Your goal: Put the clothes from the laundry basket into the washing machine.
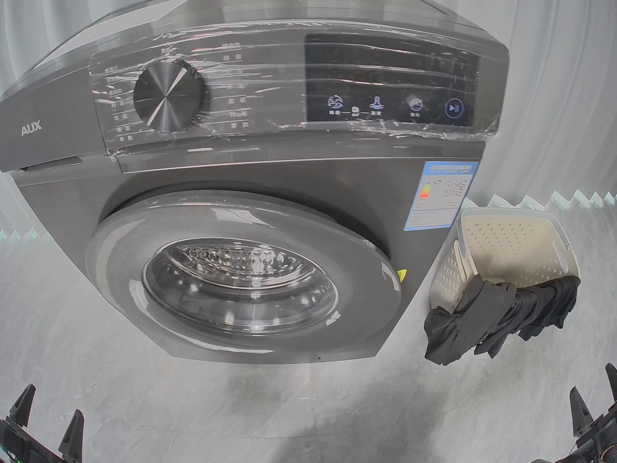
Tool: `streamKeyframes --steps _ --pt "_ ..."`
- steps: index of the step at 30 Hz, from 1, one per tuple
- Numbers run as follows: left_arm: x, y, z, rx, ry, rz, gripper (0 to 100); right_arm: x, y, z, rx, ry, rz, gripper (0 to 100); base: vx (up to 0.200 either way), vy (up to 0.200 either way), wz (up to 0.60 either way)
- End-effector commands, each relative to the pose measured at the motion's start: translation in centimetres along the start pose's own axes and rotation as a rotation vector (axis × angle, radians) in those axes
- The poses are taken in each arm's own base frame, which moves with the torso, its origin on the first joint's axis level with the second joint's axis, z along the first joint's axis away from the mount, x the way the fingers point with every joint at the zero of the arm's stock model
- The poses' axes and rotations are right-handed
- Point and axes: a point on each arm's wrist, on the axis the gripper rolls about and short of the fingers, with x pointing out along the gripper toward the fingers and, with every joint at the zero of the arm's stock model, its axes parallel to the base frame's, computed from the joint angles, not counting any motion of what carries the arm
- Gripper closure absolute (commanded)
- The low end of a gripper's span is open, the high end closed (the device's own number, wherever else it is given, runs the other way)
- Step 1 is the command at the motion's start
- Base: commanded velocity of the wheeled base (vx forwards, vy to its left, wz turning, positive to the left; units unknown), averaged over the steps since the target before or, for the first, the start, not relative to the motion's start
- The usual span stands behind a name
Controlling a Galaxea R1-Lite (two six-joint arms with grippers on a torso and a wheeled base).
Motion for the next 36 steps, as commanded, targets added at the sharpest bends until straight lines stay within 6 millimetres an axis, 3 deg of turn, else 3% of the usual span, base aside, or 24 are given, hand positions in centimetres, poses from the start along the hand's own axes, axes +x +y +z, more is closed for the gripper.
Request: streamKeyframes --steps 1,10,22,36 --pt "-0.01 0.01 -0.48 0.000 -0.002 0.000 0 0.00 0.00 -0.48 0.000 -0.001 0.000 0 0.000 0.000 0.00" --pt "-0.01 0.00 -0.48 0.000 -0.002 -0.003 0 0.00 0.00 -0.48 0.000 -0.001 0.000 0 0.000 0.000 0.00" --pt "-0.01 0.01 -0.48 -0.002 -0.002 -0.001 0 0.00 0.00 -0.48 0.000 -0.001 0.000 0 0.000 0.200 0.00" --pt "-0.01 0.01 -0.48 -0.002 -0.002 0.002 0 0.00 0.00 -0.48 0.000 -0.001 0.000 0 0.000 0.000 0.00"
